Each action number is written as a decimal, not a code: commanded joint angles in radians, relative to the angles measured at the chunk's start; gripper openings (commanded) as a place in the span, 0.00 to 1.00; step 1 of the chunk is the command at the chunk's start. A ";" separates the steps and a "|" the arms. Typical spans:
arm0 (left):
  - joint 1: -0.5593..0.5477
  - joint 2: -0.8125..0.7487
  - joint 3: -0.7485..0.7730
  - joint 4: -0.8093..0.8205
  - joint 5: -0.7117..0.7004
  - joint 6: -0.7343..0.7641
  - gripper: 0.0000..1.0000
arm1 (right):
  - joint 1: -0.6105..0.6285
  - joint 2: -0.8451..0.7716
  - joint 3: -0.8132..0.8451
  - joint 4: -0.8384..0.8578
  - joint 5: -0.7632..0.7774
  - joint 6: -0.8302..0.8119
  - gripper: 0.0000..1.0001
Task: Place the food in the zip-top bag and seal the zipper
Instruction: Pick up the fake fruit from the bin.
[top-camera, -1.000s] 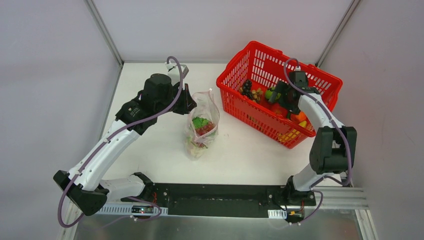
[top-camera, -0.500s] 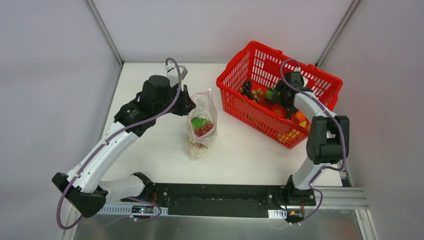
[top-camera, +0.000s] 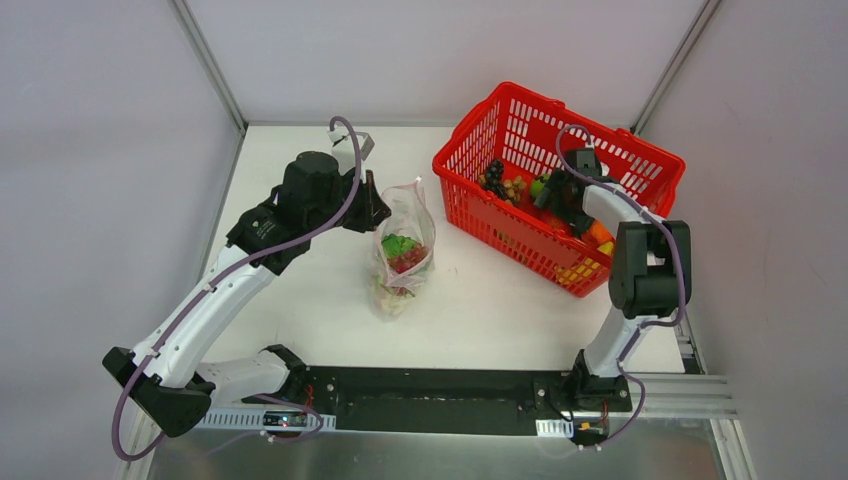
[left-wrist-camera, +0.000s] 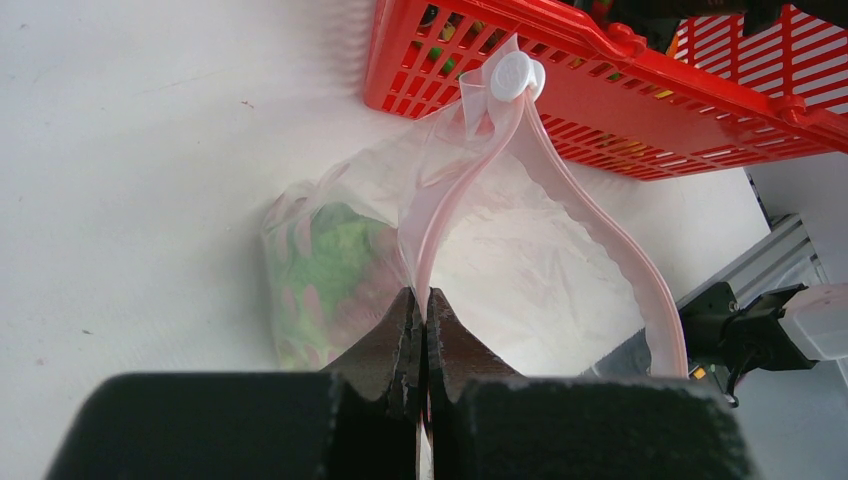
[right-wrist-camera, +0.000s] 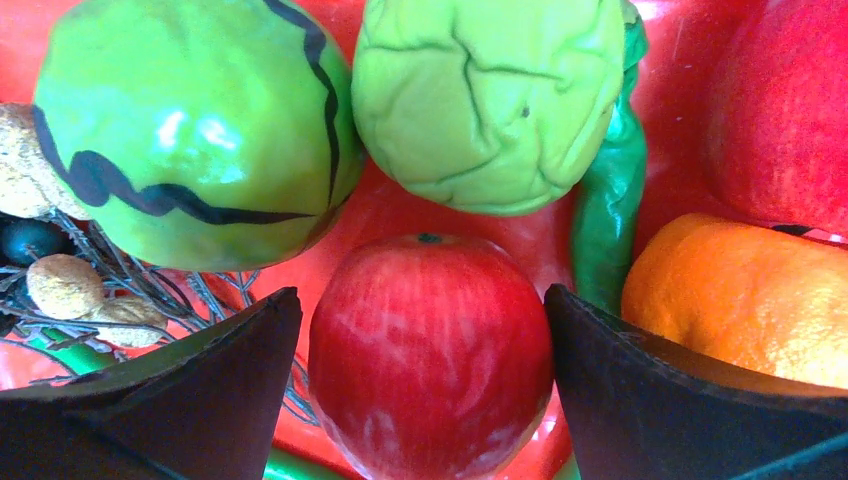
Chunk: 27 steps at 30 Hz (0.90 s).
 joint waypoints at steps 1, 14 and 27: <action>0.006 -0.021 -0.001 0.056 0.012 -0.009 0.00 | 0.001 -0.027 0.000 0.000 -0.045 -0.012 0.89; 0.006 -0.016 -0.002 0.061 0.011 -0.009 0.00 | 0.003 -0.225 -0.083 0.088 -0.146 0.005 0.64; 0.006 -0.015 -0.005 0.066 0.015 -0.011 0.00 | 0.004 -0.450 -0.172 0.210 -0.287 0.073 0.62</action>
